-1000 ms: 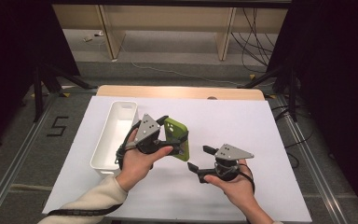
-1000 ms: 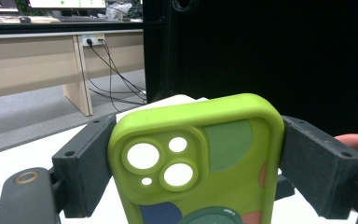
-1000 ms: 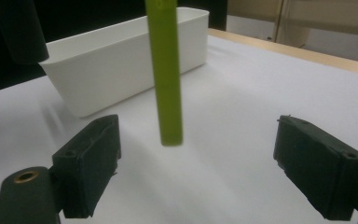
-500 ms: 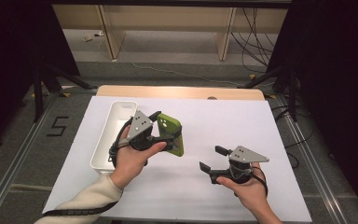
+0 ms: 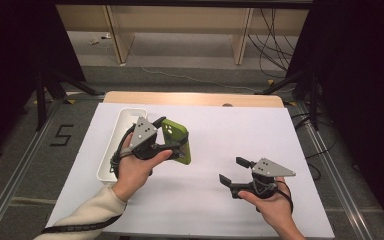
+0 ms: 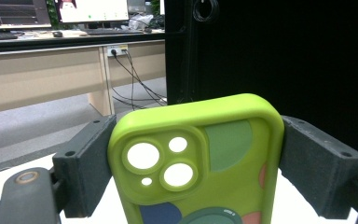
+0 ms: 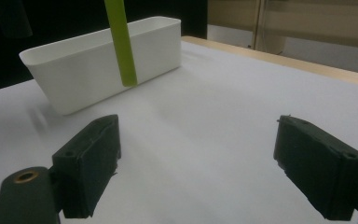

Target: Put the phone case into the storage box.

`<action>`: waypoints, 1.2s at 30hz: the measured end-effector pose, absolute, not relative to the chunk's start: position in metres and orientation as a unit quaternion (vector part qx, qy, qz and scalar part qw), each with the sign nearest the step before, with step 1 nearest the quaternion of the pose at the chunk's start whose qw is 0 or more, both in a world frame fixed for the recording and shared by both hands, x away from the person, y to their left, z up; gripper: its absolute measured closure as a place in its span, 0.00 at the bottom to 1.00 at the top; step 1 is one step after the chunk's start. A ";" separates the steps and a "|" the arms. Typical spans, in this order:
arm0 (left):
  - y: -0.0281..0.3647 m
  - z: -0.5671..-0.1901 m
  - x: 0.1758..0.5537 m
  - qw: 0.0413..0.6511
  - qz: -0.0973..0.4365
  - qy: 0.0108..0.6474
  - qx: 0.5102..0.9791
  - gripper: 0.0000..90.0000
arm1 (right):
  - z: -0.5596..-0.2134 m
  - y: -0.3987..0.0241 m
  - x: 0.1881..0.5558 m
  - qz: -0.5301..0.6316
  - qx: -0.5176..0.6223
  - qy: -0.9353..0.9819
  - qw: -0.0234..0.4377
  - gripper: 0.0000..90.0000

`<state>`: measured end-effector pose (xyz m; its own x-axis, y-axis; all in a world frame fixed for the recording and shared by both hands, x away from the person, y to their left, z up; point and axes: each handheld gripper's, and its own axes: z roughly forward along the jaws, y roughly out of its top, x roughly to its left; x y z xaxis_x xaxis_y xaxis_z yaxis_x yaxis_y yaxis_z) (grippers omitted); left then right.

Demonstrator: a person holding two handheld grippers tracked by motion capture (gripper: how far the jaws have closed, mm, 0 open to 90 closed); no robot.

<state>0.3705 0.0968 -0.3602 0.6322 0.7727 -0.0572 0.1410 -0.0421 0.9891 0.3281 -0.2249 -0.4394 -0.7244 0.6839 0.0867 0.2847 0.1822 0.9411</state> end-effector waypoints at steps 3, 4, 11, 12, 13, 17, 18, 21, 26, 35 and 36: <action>0.100 -0.360 0.371 0.601 0.265 0.342 0.672 0.17 | -0.440 -0.227 0.327 0.552 0.323 0.747 0.183 0.18; 0.101 -0.360 0.371 0.601 0.265 0.342 0.671 0.17 | -0.439 -0.227 0.327 0.551 0.323 0.747 0.183 0.18; 0.107 -0.360 0.372 0.598 0.270 0.348 0.670 0.17 | -0.439 -0.232 0.324 0.552 0.323 0.746 0.187 0.18; 0.108 -0.360 0.372 0.598 0.271 0.349 0.669 0.17 | -0.439 -0.233 0.324 0.552 0.323 0.746 0.187 0.18; 0.109 -0.359 0.372 0.598 0.272 0.349 0.669 0.17 | -0.439 -0.234 0.323 0.552 0.323 0.745 0.187 0.18; 0.111 -0.359 0.373 0.597 0.273 0.351 0.668 0.17 | -0.440 -0.236 0.322 0.553 0.322 0.745 0.189 0.18; 0.111 -0.358 0.373 0.596 0.274 0.353 0.667 0.17 | -0.440 -0.236 0.322 0.553 0.323 0.744 0.189 0.18; 0.113 -0.358 0.374 0.595 0.276 0.354 0.667 0.17 | -0.439 -0.238 0.322 0.552 0.324 0.744 0.192 0.18; 0.116 -0.356 0.375 0.593 0.281 0.356 0.665 0.17 | -0.440 -0.239 0.322 0.553 0.326 0.742 0.193 0.18; 0.121 -0.353 0.377 0.591 0.288 0.362 0.661 0.17 | -0.440 -0.239 0.321 0.553 0.325 0.742 0.195 0.18; 0.122 -0.353 0.377 0.590 0.288 0.363 0.661 0.17 | -0.440 -0.239 0.321 0.553 0.326 0.742 0.194 0.18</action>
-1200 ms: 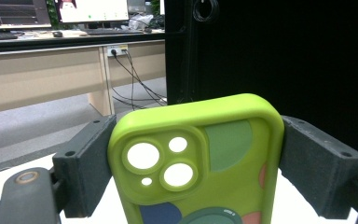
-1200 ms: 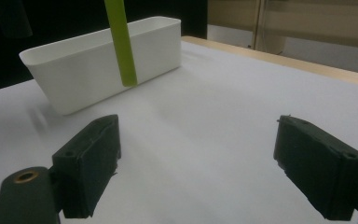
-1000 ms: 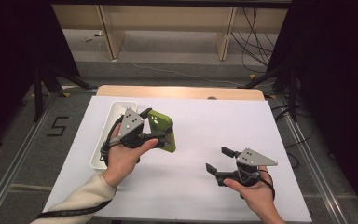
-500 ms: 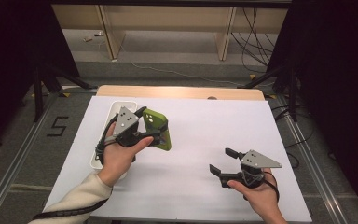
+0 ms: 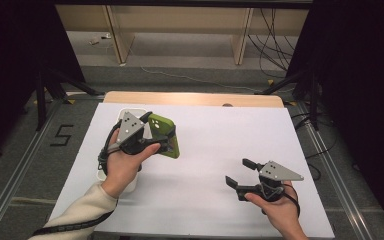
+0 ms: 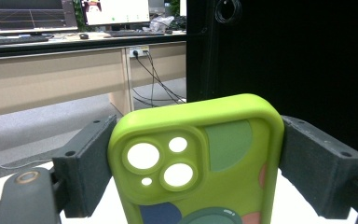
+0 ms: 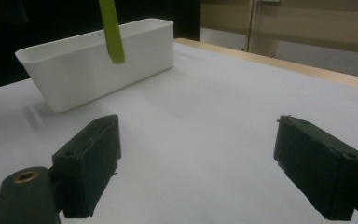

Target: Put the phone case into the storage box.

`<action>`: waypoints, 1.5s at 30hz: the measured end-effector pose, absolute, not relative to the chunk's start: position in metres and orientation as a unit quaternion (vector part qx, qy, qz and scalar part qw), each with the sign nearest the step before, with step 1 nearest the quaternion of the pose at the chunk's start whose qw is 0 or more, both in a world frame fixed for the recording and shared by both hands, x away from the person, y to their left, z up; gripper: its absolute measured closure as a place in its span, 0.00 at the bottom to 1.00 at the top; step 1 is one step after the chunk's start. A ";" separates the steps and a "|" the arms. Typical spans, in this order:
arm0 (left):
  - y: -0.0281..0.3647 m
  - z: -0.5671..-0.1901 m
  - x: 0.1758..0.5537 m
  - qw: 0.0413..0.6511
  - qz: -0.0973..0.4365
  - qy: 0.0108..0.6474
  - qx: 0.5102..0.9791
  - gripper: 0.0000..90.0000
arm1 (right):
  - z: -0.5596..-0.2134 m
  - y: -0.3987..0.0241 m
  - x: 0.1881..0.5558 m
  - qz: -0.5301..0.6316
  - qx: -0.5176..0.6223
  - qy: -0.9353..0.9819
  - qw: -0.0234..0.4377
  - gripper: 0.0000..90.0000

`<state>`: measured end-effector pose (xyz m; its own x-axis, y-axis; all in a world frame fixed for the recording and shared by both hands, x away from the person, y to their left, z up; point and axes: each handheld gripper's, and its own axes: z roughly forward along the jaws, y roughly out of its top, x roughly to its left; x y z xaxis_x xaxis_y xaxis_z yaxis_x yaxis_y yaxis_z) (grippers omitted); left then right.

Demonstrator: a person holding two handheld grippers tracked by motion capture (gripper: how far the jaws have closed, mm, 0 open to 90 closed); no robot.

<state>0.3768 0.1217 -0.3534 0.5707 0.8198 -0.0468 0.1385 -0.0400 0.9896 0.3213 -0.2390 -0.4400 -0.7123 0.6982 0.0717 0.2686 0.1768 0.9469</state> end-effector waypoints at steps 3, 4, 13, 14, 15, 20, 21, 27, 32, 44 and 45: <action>0.124 -0.353 0.378 0.589 0.291 0.365 0.660 0.17 | -0.440 -0.239 0.322 0.554 0.325 0.742 0.195 0.18; 0.124 -0.353 0.378 0.588 0.291 0.365 0.660 0.17 | -0.440 -0.239 0.322 0.554 0.325 0.741 0.195 0.18; 0.129 -0.351 0.380 0.586 0.299 0.371 0.656 0.17 | -0.440 -0.239 0.321 0.554 0.326 0.741 0.196 0.18; 0.130 -0.350 0.381 0.585 0.299 0.372 0.655 0.17 | -0.440 -0.239 0.321 0.554 0.326 0.741 0.196 0.18; 0.130 -0.350 0.381 0.584 0.300 0.372 0.656 0.17 | -0.440 -0.240 0.321 0.554 0.326 0.741 0.196 0.18; 0.133 -0.349 0.382 0.582 0.303 0.375 0.654 0.17 | -0.440 -0.240 0.321 0.554 0.326 0.740 0.197 0.18; 0.133 -0.349 0.382 0.582 0.304 0.376 0.654 0.17 | -0.440 -0.240 0.321 0.554 0.326 0.740 0.197 0.18; 0.137 -0.347 0.384 0.580 0.306 0.380 0.652 0.17 | -0.441 -0.240 0.322 0.555 0.327 0.739 0.196 0.18; 0.138 -0.347 0.385 0.578 0.309 0.381 0.652 0.17 | -0.441 -0.240 0.321 0.555 0.327 0.739 0.196 0.18; 0.144 -0.343 0.388 0.576 0.316 0.386 0.648 0.17 | -0.440 -0.240 0.321 0.556 0.329 0.738 0.195 0.18; 0.145 -0.343 0.388 0.574 0.317 0.385 0.649 0.17 | -0.440 -0.240 0.321 0.556 0.329 0.738 0.196 0.18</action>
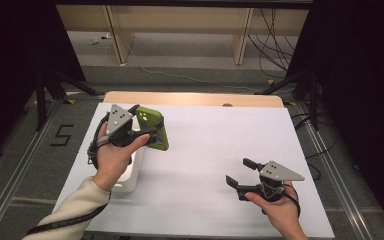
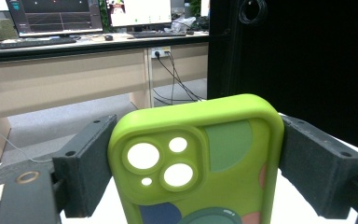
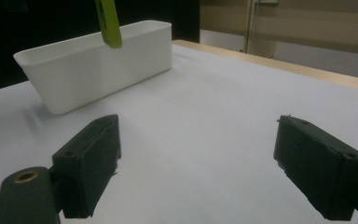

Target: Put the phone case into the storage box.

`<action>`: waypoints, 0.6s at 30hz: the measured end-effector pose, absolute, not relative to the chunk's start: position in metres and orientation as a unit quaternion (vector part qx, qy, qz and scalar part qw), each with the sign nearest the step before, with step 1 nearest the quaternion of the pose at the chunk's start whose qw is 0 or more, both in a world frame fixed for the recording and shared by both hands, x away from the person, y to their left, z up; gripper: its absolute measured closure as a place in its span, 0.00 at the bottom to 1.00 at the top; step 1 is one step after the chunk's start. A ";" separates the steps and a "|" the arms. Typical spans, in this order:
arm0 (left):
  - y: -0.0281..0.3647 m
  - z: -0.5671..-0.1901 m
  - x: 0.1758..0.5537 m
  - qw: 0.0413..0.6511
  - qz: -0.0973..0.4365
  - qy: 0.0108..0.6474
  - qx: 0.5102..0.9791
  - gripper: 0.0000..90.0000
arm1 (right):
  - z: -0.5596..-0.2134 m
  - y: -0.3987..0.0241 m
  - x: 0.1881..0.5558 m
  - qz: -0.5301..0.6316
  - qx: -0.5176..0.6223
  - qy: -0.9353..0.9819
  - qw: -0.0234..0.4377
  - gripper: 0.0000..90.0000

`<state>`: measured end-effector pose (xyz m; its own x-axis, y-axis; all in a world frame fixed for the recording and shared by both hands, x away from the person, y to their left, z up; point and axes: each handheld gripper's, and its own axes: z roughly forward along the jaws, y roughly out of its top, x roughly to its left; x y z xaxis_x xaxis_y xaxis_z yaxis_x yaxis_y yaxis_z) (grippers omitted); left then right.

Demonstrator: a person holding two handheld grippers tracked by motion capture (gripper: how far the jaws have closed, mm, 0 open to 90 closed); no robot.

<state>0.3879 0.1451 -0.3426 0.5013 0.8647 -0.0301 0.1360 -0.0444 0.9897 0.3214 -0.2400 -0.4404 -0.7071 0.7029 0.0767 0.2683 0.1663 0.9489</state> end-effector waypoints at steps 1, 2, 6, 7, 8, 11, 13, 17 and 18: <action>0.145 -0.342 0.388 0.573 0.319 0.385 0.649 0.17 | -0.441 -0.240 0.321 0.555 0.329 0.738 0.196 0.18; 0.148 -0.341 0.390 0.568 0.338 0.373 0.651 0.17 | -0.441 -0.240 0.321 0.555 0.329 0.738 0.196 0.18; 0.149 -0.340 0.392 0.568 0.339 0.374 0.651 0.17 | -0.441 -0.240 0.321 0.555 0.330 0.738 0.196 0.18; 0.149 -0.340 0.392 0.567 0.341 0.373 0.651 0.17 | -0.441 -0.240 0.321 0.555 0.330 0.738 0.196 0.18; 0.150 -0.340 0.393 0.566 0.343 0.372 0.651 0.17 | -0.441 -0.240 0.322 0.555 0.330 0.738 0.195 0.18; 0.151 -0.339 0.393 0.565 0.344 0.374 0.650 0.17 | -0.441 -0.240 0.322 0.555 0.330 0.738 0.195 0.18; 0.152 -0.339 0.394 0.565 0.346 0.373 0.650 0.17 | -0.441 -0.240 0.322 0.555 0.330 0.738 0.195 0.18; 0.153 -0.338 0.395 0.564 0.346 0.373 0.651 0.17 | -0.441 -0.240 0.321 0.555 0.331 0.738 0.195 0.18; 0.154 -0.337 0.396 0.563 0.347 0.372 0.651 0.17 | -0.441 -0.240 0.321 0.555 0.331 0.738 0.195 0.18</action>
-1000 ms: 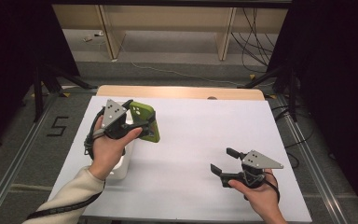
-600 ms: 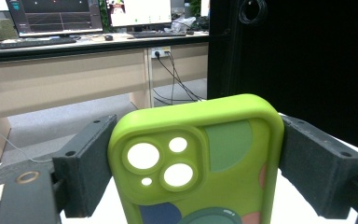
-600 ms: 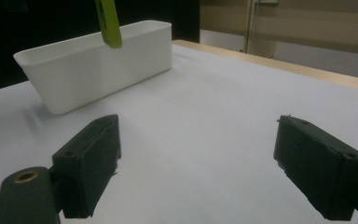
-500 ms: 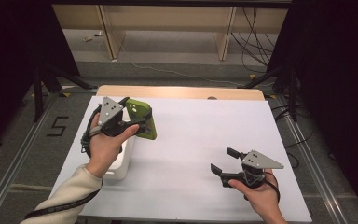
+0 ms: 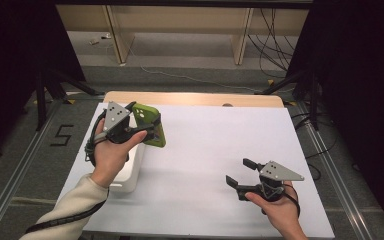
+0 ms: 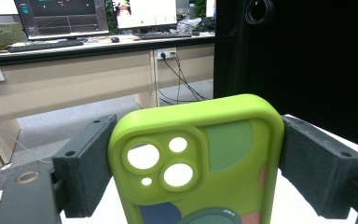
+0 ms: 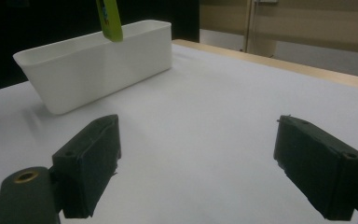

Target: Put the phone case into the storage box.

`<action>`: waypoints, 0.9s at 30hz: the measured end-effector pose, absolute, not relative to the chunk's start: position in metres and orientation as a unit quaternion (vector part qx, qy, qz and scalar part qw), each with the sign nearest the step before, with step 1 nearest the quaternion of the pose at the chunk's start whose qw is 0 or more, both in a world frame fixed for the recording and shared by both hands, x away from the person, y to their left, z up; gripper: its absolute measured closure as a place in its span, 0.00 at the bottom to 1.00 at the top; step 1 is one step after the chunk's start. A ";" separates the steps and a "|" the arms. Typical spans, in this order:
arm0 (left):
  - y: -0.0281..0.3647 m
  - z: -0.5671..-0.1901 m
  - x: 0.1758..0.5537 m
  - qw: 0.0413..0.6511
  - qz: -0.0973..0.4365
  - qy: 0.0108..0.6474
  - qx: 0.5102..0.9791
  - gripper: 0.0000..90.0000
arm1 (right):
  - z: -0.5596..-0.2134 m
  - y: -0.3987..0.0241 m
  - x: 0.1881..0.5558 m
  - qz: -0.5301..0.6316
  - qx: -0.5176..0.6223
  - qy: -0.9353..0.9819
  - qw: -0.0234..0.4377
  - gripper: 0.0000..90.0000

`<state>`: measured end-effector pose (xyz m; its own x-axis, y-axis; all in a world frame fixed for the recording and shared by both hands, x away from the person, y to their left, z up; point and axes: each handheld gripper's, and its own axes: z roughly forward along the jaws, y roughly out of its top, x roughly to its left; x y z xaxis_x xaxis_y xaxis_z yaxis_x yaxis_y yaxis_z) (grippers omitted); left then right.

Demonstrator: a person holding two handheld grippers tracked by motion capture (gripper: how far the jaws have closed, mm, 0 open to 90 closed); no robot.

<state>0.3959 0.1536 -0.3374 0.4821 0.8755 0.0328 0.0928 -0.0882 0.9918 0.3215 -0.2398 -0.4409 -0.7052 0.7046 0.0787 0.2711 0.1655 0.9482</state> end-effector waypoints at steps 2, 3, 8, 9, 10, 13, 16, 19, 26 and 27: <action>0.150 -0.339 0.393 0.571 0.317 0.396 0.645 0.17 | -0.441 -0.240 0.322 0.555 0.331 0.738 0.195 0.18; 0.151 -0.338 0.394 0.570 0.320 0.396 0.645 0.17 | -0.441 -0.240 0.322 0.555 0.331 0.738 0.195 0.18; 0.153 -0.337 0.395 0.570 0.323 0.396 0.644 0.17 | -0.441 -0.240 0.322 0.555 0.331 0.738 0.195 0.18; 0.153 -0.336 0.395 0.570 0.322 0.396 0.644 0.17 | -0.441 -0.240 0.322 0.555 0.332 0.737 0.195 0.18; 0.153 -0.336 0.396 0.569 0.322 0.396 0.644 0.17 | -0.441 -0.240 0.322 0.555 0.332 0.737 0.195 0.18; 0.153 -0.336 0.397 0.569 0.323 0.397 0.644 0.17 | -0.441 -0.240 0.322 0.555 0.332 0.738 0.195 0.18; 0.154 -0.336 0.398 0.568 0.324 0.398 0.644 0.17 | -0.441 -0.240 0.322 0.555 0.332 0.737 0.195 0.18; 0.156 -0.336 0.398 0.567 0.325 0.399 0.643 0.17 | -0.441 -0.240 0.322 0.556 0.332 0.737 0.195 0.18; 0.158 -0.335 0.401 0.566 0.329 0.401 0.641 0.17 | -0.441 -0.240 0.322 0.555 0.333 0.737 0.196 0.18; 0.158 -0.335 0.401 0.566 0.329 0.401 0.641 0.17 | -0.441 -0.240 0.322 0.556 0.332 0.737 0.196 0.18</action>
<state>0.4009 0.1584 -0.3346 0.4619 0.8863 -0.0326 0.1428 -0.0380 0.9890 0.3217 -0.2402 -0.4410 -0.7026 0.7071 0.0800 0.2714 0.1623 0.9487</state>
